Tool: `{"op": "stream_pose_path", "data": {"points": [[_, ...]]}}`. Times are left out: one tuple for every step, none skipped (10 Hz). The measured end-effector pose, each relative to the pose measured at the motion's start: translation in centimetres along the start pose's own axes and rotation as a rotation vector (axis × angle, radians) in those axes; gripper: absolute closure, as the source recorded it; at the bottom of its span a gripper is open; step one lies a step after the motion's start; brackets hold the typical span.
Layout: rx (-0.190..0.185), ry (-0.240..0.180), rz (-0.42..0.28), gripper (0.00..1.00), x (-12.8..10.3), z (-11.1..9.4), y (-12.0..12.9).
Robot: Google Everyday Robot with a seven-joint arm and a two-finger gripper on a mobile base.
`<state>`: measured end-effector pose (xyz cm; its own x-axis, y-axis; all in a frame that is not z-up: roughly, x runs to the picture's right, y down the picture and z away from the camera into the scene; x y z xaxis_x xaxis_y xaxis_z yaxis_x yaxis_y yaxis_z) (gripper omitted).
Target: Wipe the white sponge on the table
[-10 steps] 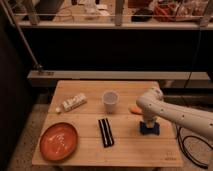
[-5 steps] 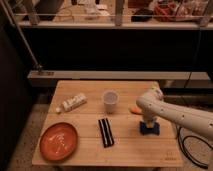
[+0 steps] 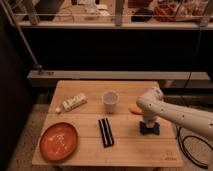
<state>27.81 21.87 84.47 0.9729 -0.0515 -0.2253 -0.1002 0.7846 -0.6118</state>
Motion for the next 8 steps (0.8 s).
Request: {"op": "stream_pose_path", "data": {"points": [[0.0,0.0,0.0,0.57,0.0,0.0,0.0],[-0.001,-0.001,0.0,0.44,-0.02,0.01,0.04],[-0.001,-0.001,0.0,0.36,-0.01,0.02,0.05],[-0.001,0.0,0.0,0.26,0.01,0.03,0.04],[-0.001,0.0,0.0,0.21,0.01,0.04,0.04],[-0.001,0.0,0.0,0.2,0.0,0.04,0.04],[0.003,-0.003,0.001,0.2,-0.08,-0.01,-0.11],[0.0,-0.009,-0.013,0.2,-0.51,-0.21,0.1]]}}
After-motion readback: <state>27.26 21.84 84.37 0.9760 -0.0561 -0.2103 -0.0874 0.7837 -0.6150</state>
